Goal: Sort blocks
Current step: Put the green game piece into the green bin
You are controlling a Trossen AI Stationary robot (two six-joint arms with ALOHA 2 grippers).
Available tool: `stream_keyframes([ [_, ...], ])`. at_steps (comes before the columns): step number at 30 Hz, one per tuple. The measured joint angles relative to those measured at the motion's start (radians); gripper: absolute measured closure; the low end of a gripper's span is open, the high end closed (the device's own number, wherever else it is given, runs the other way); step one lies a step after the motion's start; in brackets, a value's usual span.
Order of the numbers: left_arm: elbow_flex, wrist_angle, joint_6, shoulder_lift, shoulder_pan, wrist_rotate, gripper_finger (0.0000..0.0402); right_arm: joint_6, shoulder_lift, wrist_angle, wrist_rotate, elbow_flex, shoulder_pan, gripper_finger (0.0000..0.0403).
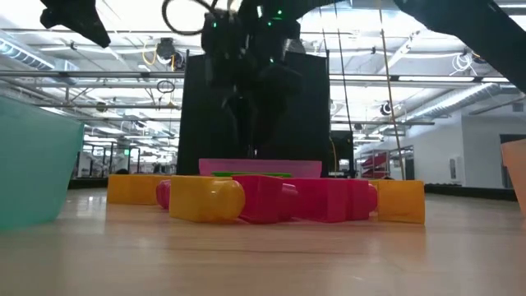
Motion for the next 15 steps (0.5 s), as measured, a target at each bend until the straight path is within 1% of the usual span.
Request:
stream_keyframes([
  [2,0.000,0.000,0.000,0.000,0.000,0.006,0.0343,-0.030,0.020,-0.024,0.042,0.000,0.001,0.0147],
  [8,0.000,-0.002,0.000,0.000,0.000,0.011,0.0343,-0.049,0.075,-0.048,0.061,0.000,0.000,0.0147],
  [11,0.000,-0.018,0.000,0.000,0.000,0.011,0.0343,-0.031,0.105,-0.035,0.113,0.000,-0.003,0.0152],
  [13,0.000,-0.027,-0.001,0.000,0.000,0.011,0.0343,-0.014,0.117,-0.033,0.131,0.000,-0.004,0.0173],
  [15,0.000,-0.028,0.000,0.000,0.000,0.012,0.0343,0.001,0.120,-0.027,0.132,0.000,-0.004,0.0212],
])
